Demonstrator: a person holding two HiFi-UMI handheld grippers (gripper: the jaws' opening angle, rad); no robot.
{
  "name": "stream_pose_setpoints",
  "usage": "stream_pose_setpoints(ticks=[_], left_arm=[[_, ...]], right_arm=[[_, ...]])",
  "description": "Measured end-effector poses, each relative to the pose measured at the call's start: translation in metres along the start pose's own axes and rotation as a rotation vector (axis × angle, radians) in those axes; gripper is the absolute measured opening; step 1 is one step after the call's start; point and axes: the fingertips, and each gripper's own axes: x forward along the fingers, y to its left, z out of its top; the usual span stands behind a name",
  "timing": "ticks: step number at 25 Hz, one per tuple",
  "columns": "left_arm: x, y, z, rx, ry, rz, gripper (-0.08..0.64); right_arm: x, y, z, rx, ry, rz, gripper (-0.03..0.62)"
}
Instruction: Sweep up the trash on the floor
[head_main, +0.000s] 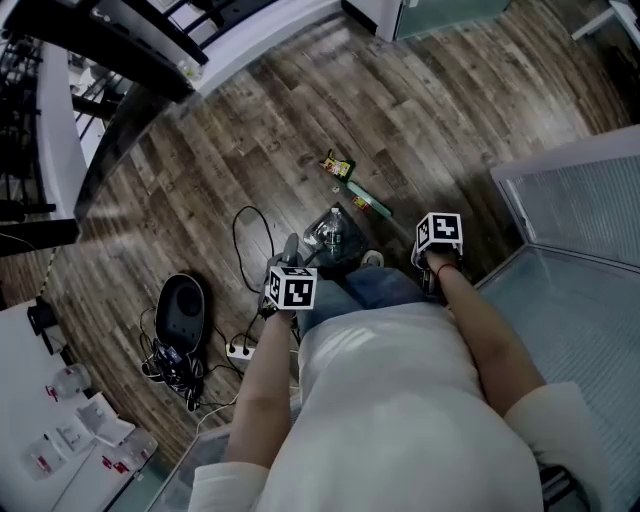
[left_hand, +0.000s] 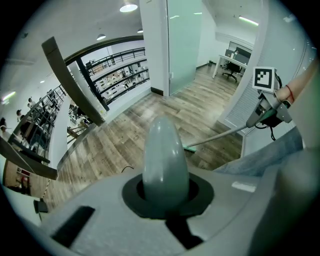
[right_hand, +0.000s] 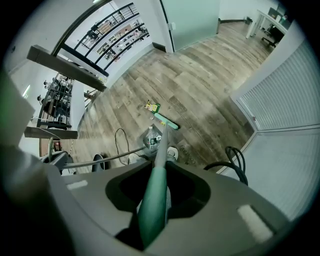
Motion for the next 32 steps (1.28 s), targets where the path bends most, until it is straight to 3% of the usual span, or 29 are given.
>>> stream_pose_setpoints(ticks=[14,24,32], left_arm=[[0.001,-0.001,-0.003,0.002,0.002,-0.013,0.009],[0.000,0.000,-0.004,0.007,-0.004,-0.005,0.011],[0.002,-0.001,0.001,0.011,-0.003,0.001,0.012]], right_arm=[[0.003,0.007,-0.055,-0.050,0.066,0.010,0.098],[0.001,0.010,-0.081,0.074,0.103,0.097,0.098],[-0.003,0.011,-0.085,0.046,0.098,0.097,0.098]])
